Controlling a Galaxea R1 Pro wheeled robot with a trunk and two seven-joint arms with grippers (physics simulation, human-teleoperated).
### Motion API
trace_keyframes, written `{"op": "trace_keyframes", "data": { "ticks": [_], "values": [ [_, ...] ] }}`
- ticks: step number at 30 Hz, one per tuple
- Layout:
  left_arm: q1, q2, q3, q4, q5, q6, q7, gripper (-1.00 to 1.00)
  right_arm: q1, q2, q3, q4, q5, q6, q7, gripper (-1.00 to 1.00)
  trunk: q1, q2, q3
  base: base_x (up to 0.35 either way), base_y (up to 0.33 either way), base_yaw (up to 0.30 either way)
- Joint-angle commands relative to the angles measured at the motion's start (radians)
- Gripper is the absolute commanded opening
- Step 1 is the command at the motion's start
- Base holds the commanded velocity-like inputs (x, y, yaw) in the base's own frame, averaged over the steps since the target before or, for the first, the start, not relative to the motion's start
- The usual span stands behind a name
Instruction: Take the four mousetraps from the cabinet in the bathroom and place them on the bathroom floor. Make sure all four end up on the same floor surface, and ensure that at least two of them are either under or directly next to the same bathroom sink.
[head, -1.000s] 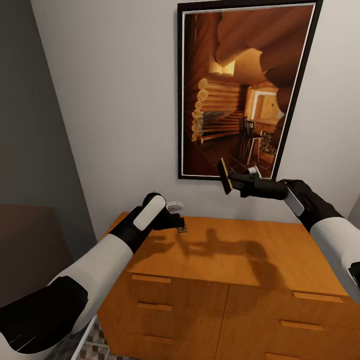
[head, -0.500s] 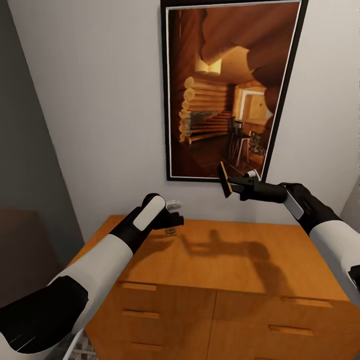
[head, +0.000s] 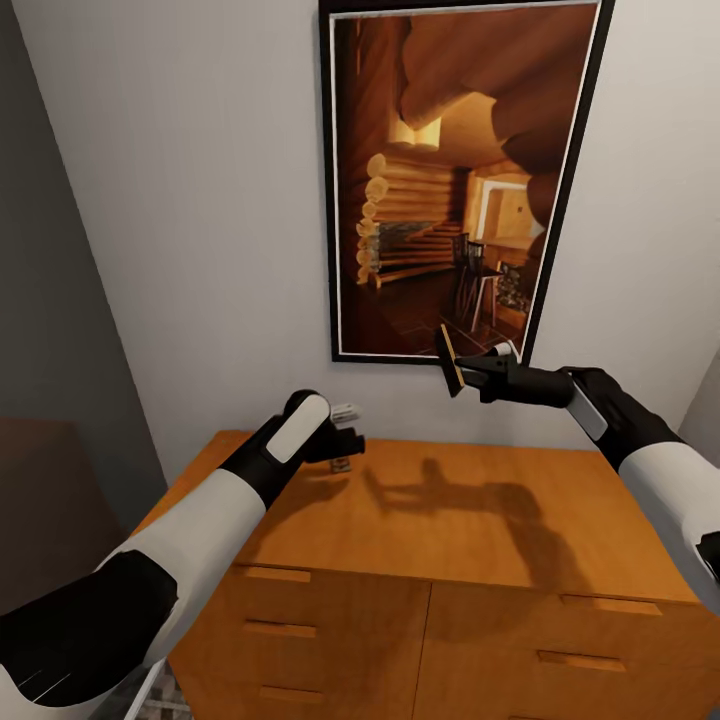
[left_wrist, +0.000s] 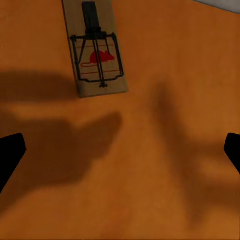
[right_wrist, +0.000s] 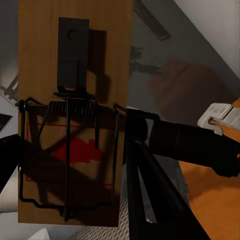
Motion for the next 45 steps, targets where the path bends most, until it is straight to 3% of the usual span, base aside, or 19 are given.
{"op": "trace_keyframes", "data": {
  "ticks": [1,9,15,26,35,42,45],
  "values": [
    [-0.001,0.001,-0.002,0.001,0.010,-0.001,0.011,1.00,-0.001,-0.001,0.005,0.000,-0.005,0.017,0.005,-1.00,0.000,-0.001,-0.001,0.000,0.000,0.000],
    [-0.002,0.004,-0.002,0.024,0.006,0.000,0.015,1.00,0.000,-0.001,0.005,-0.001,-0.005,0.017,0.007,-1.00,0.000,-0.001,-0.001,0.000,0.000,0.000],
    [-0.008,0.005,-0.002,0.152,0.007,0.000,0.005,1.00,0.003,-0.001,0.004,-0.002,-0.005,0.016,0.007,-1.00,0.000,-0.001,-0.001,0.000,0.000,0.000],
    [-0.013,0.005,-0.002,0.267,0.006,-0.003,-0.128,1.00,0.007,-0.001,0.004,-0.004,-0.005,0.015,0.007,-1.00,0.000,-0.001,-0.001,0.000,0.000,0.000],
    [-0.013,0.006,-0.002,0.277,0.006,0.000,-0.156,1.00,0.010,-0.002,0.004,-0.037,-0.006,0.016,0.007,-1.00,0.000,-0.001,-0.001,0.000,0.000,0.000],
    [-0.014,0.006,-0.003,0.279,-0.001,-0.003,-0.215,1.00,0.025,-0.008,0.004,-0.048,-0.006,0.017,0.007,-1.00,0.000,-0.001,-0.001,0.000,0.000,0.000],
    [-0.020,0.006,-0.003,0.278,-0.016,-0.003,-0.220,1.00,0.026,-0.011,0.004,-0.049,-0.006,0.017,0.007,-1.00,0.000,-0.001,-0.001,0.000,0.000,0.000]
  ]
}}
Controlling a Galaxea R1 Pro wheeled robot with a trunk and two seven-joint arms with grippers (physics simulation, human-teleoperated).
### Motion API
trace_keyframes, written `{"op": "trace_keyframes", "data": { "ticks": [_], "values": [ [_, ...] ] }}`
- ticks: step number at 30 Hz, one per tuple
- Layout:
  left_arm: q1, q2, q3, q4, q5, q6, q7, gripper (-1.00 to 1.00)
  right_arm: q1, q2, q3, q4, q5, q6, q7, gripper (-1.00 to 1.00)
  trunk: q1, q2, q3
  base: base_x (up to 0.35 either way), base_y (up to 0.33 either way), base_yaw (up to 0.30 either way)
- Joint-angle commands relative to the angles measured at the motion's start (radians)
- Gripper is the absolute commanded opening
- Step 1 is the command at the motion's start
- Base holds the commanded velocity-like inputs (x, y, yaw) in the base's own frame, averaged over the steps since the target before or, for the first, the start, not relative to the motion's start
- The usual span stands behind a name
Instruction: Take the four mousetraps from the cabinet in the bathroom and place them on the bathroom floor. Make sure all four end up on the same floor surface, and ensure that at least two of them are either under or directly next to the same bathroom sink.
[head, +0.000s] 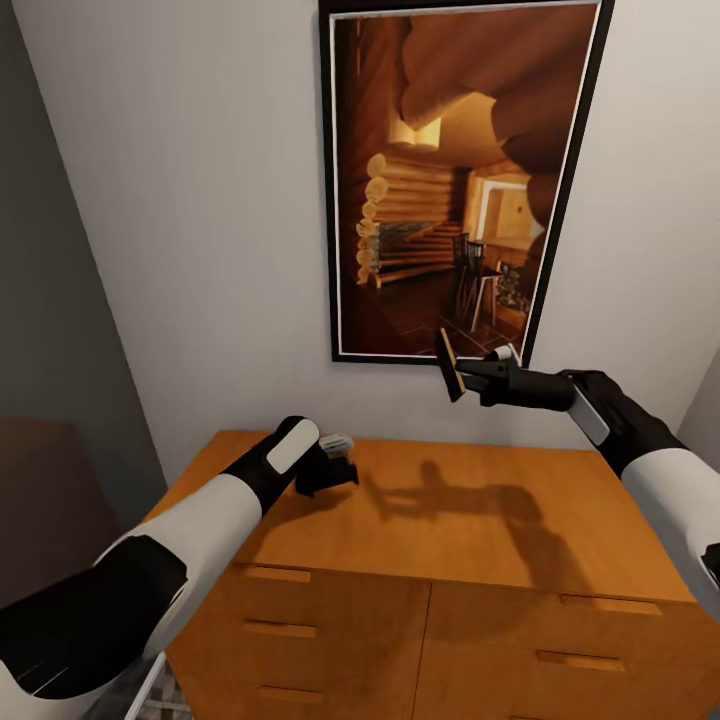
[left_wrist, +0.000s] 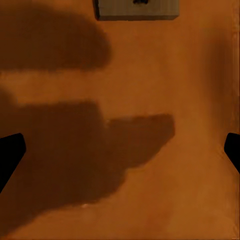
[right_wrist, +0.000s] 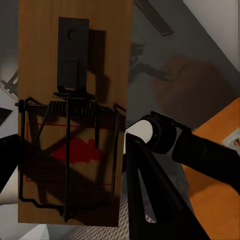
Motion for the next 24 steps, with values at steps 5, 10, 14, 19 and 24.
{"op": "trace_keyframes", "data": {
  "ticks": [5,10,14,19,24],
  "values": [
    [-0.043,0.000,-0.006,-0.002,-0.026,0.004,0.007,1.00,-0.001,-0.003,0.006,0.000,-0.005,0.017,0.005,-1.00,0.000,-0.001,-0.001,0.000,0.000,0.000],
    [-0.070,-0.001,-0.006,0.002,-0.041,0.007,0.006,1.00,-0.001,-0.004,0.006,-0.004,-0.005,0.017,0.005,-1.00,0.000,-0.001,-0.001,0.000,0.000,0.000],
    [-0.076,-0.001,-0.006,0.004,-0.043,0.010,0.007,1.00,-0.001,-0.010,0.005,-0.004,-0.005,0.017,0.005,-1.00,0.000,-0.001,-0.001,0.000,0.000,0.000],
    [-0.093,-0.001,-0.006,0.006,-0.044,0.035,0.009,1.00,-0.001,-0.017,0.006,-0.005,-0.005,0.017,0.006,-1.00,0.000,-0.001,-0.001,0.000,0.000,0.000],
    [-0.133,-0.002,-0.006,0.009,-0.044,0.062,0.012,1.00,-0.001,-0.021,0.006,-0.005,-0.005,0.017,0.006,-1.00,0.000,-0.001,-0.001,0.000,0.000,0.000]
  ]
}}
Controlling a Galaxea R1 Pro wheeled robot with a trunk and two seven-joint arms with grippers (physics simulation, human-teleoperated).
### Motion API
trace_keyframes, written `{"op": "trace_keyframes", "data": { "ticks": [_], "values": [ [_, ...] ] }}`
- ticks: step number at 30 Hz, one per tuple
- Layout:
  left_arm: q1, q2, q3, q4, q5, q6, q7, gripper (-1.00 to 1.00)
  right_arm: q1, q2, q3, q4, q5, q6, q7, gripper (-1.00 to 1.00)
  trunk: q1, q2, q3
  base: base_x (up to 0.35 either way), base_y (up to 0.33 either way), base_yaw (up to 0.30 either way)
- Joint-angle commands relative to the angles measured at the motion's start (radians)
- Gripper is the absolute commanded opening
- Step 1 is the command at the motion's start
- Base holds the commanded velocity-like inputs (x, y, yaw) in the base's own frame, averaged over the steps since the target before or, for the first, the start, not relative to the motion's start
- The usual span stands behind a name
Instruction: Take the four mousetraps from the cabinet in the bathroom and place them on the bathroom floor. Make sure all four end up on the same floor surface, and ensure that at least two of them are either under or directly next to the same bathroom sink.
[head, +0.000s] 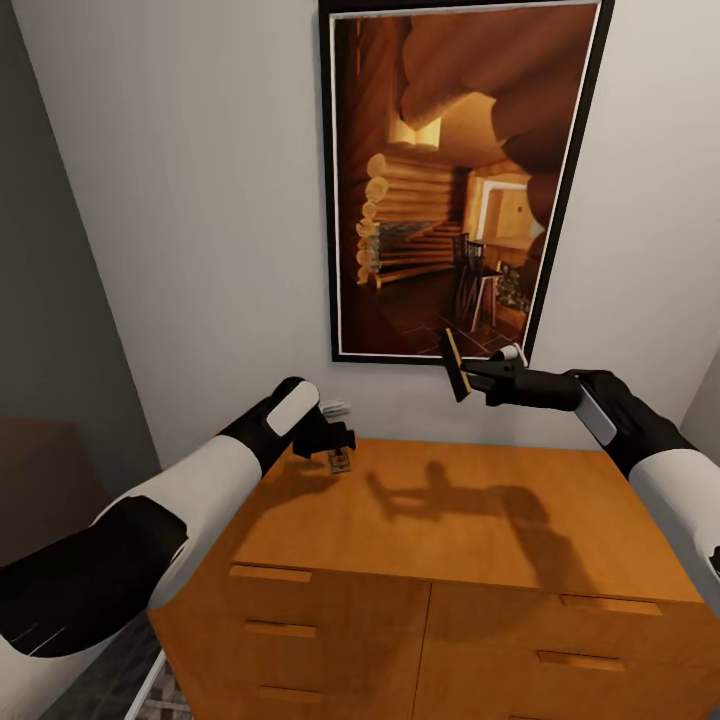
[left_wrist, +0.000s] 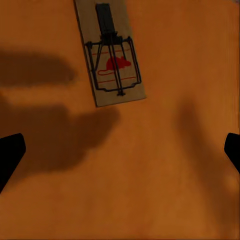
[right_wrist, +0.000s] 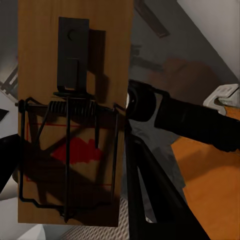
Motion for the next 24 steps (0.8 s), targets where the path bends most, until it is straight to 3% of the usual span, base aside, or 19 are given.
{"op": "trace_keyframes", "data": {
  "ticks": [1,9,17,24],
  "values": [
    [-0.005,0.001,-0.006,0.002,0.011,0.002,0.009,1.00,-0.001,-0.001,0.005,0.000,-0.005,0.017,0.005,-1.00,0.000,-0.001,-0.001,0.000,0.000,0.000],
    [-0.031,-0.003,-0.008,0.064,0.011,0.051,0.007,1.00,-0.001,-0.007,0.005,0.000,-0.005,0.017,0.005,-1.00,0.000,-0.001,-0.001,0.000,0.000,0.000],
    [-0.112,-0.003,-0.009,0.068,0.011,0.086,-0.006,1.00,0.000,-0.009,0.005,-0.002,-0.005,0.016,0.005,-1.00,0.000,-0.001,-0.001,0.000,0.000,0.000],
    [-0.119,-0.001,-0.011,0.069,0.011,0.086,-0.009,1.00,0.000,-0.010,0.006,-0.001,-0.007,0.013,0.011,-1.00,0.000,-0.001,-0.001,0.000,0.000,-0.063]
  ]
}}
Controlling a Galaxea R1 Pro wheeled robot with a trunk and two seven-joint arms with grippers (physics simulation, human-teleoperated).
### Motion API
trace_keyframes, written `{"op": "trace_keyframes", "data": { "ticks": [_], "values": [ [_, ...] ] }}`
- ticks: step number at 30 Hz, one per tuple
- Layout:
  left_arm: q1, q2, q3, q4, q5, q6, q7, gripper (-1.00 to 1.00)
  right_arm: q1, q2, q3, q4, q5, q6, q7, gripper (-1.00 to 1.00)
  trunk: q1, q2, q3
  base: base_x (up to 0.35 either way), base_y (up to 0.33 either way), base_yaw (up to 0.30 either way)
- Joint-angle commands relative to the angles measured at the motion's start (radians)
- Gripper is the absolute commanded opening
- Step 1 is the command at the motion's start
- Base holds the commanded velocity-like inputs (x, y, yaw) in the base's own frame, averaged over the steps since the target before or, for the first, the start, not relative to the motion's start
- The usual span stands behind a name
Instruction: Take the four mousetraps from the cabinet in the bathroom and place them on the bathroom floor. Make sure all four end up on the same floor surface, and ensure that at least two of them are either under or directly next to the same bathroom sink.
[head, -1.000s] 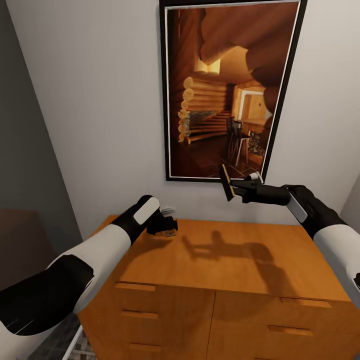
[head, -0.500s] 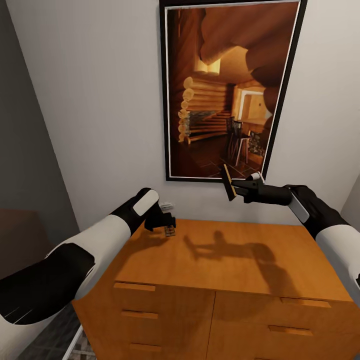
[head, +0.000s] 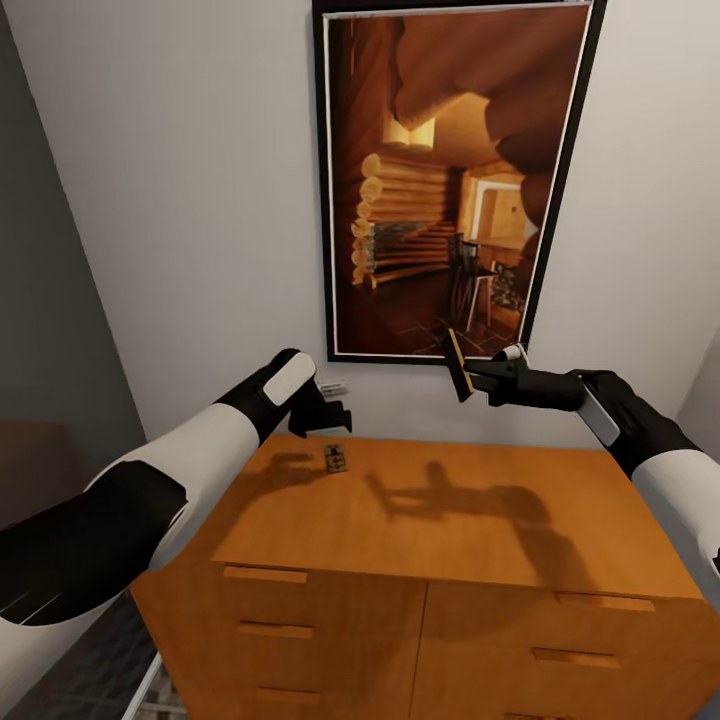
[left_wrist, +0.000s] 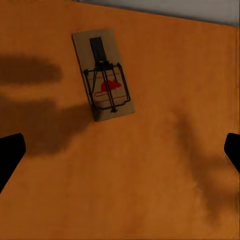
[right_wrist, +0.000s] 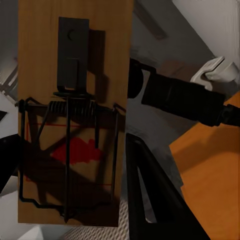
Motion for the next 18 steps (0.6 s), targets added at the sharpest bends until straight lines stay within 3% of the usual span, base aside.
{"op": "trace_keyframes", "data": {
  "ticks": [1,7,18],
  "values": [
    [-0.001,0.001,-0.007,-0.001,0.011,0.000,0.008,1.00,-0.001,-0.001,0.005,0.001,-0.004,0.017,0.005,-1.00,0.000,-0.001,-0.001,0.000,0.000,-0.205],
    [-0.001,0.003,-0.008,0.007,0.011,0.000,0.008,1.00,-0.001,-0.001,0.005,0.001,-0.004,0.018,0.004,-1.00,0.000,-0.001,-0.001,0.000,0.000,-0.097],
    [-0.001,0.003,-0.010,0.034,0.011,-0.003,0.008,1.00,-0.001,-0.001,0.005,0.001,-0.004,0.019,0.004,-1.00,0.000,-0.001,-0.001,0.000,0.000,-0.010]
  ]
}}
